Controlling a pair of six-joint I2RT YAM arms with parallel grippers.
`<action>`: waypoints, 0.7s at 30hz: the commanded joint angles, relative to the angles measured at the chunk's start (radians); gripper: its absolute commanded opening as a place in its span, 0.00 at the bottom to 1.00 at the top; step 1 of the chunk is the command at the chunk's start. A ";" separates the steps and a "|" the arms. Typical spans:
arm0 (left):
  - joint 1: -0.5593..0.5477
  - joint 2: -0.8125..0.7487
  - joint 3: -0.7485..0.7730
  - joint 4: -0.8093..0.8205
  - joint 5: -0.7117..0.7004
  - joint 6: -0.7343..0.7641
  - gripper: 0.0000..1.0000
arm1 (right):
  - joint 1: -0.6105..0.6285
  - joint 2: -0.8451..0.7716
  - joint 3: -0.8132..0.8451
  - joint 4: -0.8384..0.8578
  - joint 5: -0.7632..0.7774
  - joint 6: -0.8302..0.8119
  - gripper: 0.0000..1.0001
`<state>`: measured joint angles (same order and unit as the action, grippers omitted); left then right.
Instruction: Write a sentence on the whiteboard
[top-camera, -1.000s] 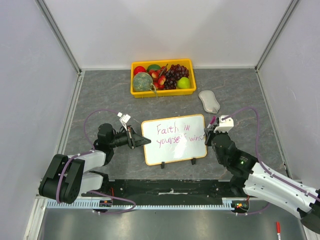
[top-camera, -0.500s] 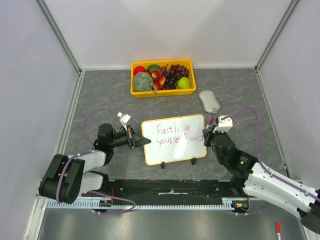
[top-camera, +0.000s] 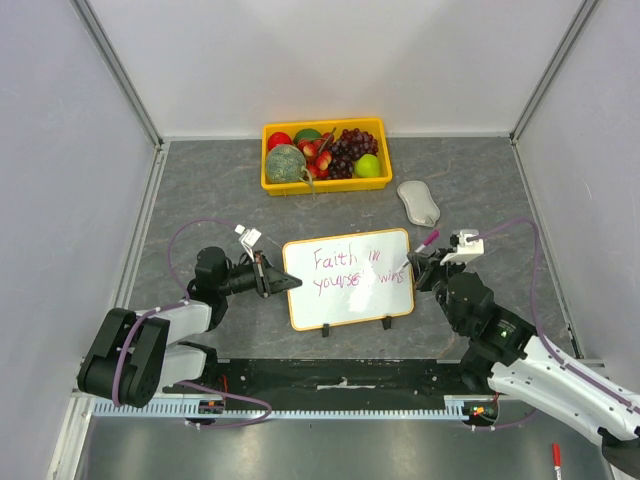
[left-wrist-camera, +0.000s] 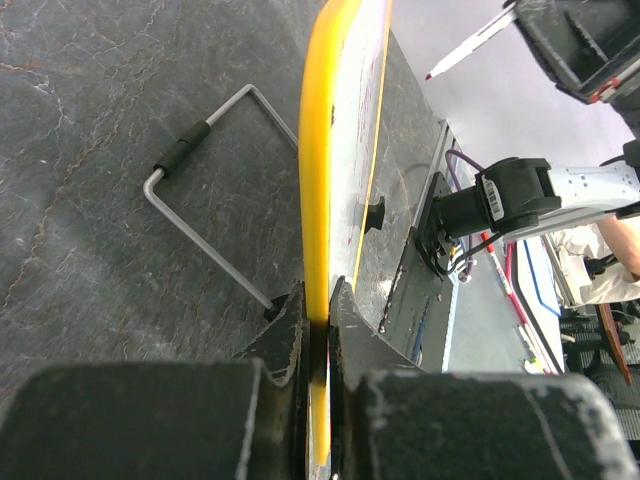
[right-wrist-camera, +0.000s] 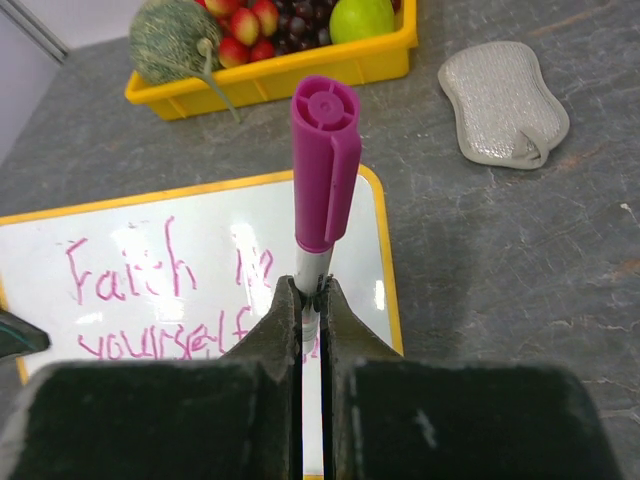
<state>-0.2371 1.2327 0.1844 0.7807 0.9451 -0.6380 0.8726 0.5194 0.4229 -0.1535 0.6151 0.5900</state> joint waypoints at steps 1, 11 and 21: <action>0.002 0.007 0.007 -0.008 -0.078 0.087 0.02 | -0.003 -0.025 0.065 -0.017 -0.023 0.024 0.00; 0.001 -0.024 0.001 -0.026 -0.100 0.095 0.58 | -0.003 -0.015 0.068 -0.023 -0.055 0.033 0.00; 0.004 -0.128 -0.013 -0.090 -0.147 0.115 0.92 | -0.003 -0.002 0.076 -0.029 -0.097 0.053 0.00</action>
<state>-0.2371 1.1641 0.1814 0.7055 0.8330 -0.5755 0.8722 0.5125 0.4553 -0.1829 0.5465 0.6182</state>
